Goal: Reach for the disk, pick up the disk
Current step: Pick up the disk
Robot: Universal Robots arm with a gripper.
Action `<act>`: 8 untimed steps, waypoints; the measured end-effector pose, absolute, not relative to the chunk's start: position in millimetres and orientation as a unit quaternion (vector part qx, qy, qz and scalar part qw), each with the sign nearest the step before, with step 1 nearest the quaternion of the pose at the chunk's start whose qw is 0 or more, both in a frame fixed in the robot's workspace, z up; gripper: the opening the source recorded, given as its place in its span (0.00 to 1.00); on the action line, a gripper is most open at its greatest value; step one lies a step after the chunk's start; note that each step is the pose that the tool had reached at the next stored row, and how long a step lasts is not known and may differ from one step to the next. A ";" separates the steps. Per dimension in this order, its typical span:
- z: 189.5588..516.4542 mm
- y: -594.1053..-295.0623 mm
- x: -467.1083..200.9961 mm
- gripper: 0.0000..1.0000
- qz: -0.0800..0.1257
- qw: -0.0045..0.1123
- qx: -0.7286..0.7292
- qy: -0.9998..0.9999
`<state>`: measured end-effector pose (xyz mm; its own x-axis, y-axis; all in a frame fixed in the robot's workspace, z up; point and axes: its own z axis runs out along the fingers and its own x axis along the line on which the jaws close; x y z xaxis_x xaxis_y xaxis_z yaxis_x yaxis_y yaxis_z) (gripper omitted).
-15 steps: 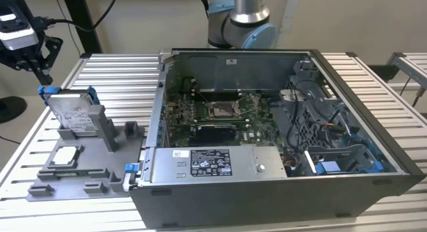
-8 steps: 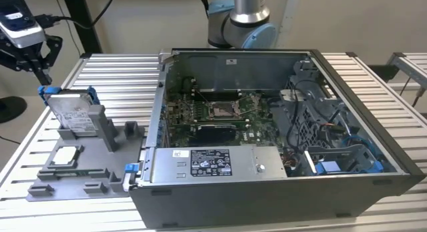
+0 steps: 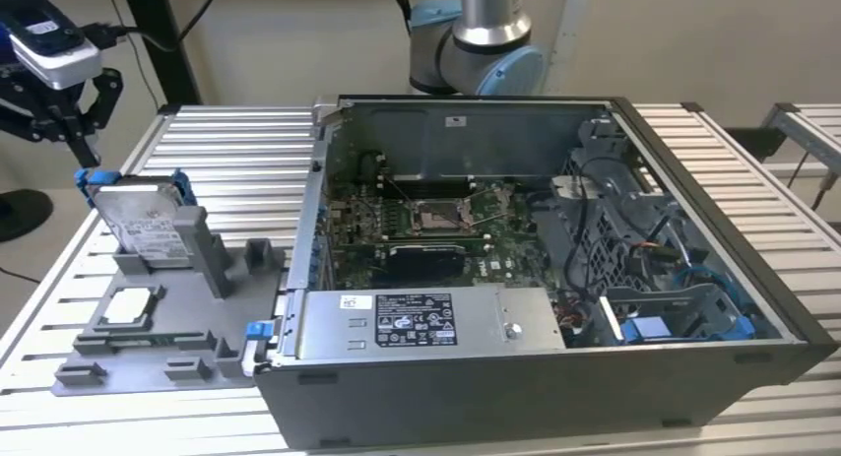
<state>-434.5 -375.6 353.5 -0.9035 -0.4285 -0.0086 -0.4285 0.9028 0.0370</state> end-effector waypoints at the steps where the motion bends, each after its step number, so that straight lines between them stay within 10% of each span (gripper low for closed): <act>1: 353.5 -375.6 -434.5 0.00 0.019 0.000 -0.229 0.973; 8: 353.5 -375.5 -434.5 0.00 0.019 -0.001 -0.290 0.957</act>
<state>-434.5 -375.5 353.5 -0.8313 -0.5558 -0.0086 -0.5557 0.8306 0.0369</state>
